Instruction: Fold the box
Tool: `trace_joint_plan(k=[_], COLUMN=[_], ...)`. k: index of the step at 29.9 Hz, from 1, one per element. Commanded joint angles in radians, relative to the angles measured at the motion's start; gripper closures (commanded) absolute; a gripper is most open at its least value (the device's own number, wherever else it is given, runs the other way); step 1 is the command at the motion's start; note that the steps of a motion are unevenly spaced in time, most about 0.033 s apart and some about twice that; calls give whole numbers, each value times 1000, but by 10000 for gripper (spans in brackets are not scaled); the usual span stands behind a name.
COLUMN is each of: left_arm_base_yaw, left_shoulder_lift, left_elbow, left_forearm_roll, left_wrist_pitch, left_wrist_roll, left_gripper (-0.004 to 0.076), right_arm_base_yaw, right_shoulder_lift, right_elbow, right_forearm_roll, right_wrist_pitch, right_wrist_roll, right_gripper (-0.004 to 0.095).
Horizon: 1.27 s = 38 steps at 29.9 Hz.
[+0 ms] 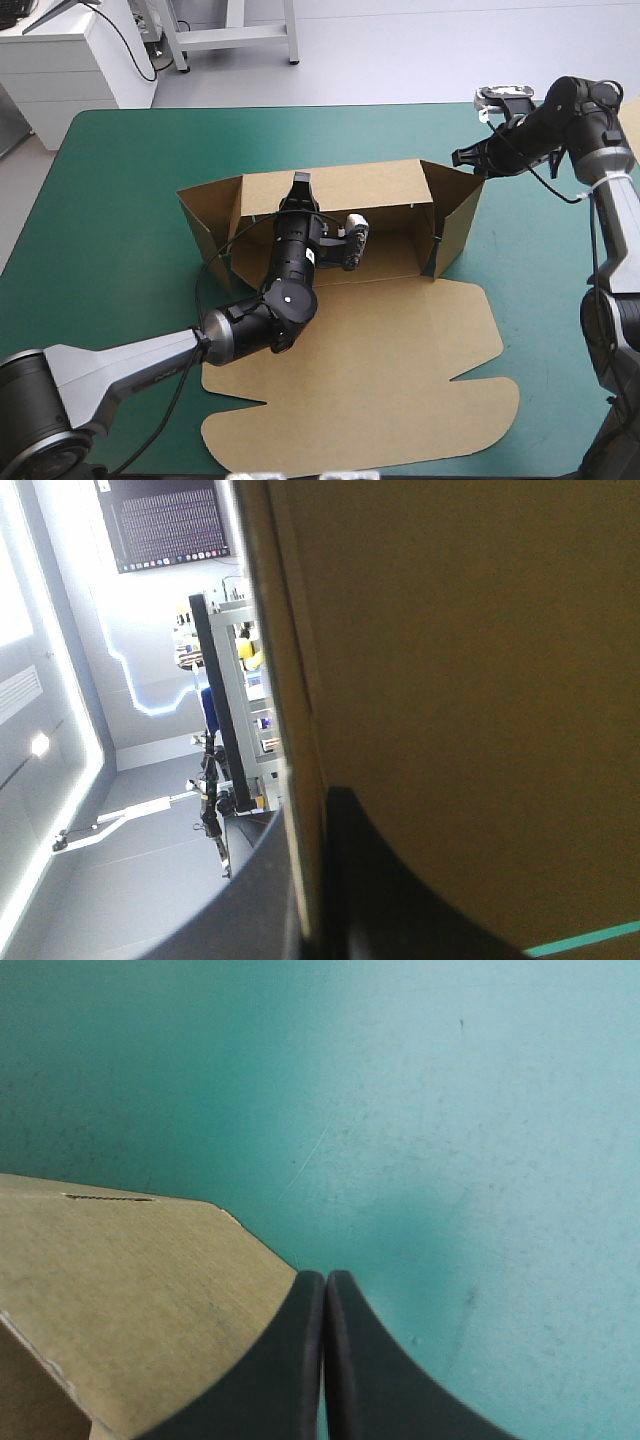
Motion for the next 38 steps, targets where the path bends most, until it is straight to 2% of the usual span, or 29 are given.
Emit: trace_joint_plan(k=[1,6,10,14,20,26,31,35,38], left_arm_base_yaw=[7,11,11,11,11,11,11,11,11], left_shoulder_lift=[-40,-40,-40,-40,-40,-40,-40,-40,-40], left_elbow=[-31,-31,-31,-31,-31,-31,-31,-31,-31], left_forearm_roll=[87,87,87,87,87,87,87,87,87], left_wrist_pitch=[27,35,35,37,37,35,33,32,27], left_wrist_roll=[17,17,17,17,13,13,13,13,13], left_gripper=[731,731,731,731,731,731,731,731,731], right_arm_base_yaw=[-13,-13,-13,-13,-13,-13,-13,-13,-13], right_shoulder_lift=[-58,-75,-152,-273,-400,-415,-415,-415,-415], right_elbow=[-1,89,223,394,655,780,791,791,791], right_forearm_roll=[26,102,152,236,485,651,679,693,705], right_wrist_pitch=[6,-10,-126,-267,-428,-415,-377,-345,-315], right_wrist_roll=[-4,-61,-132,-300,-673,-979,-1047,-1083,-1101], right_gripper=[929,927,928,928,928,927,900,767,603])
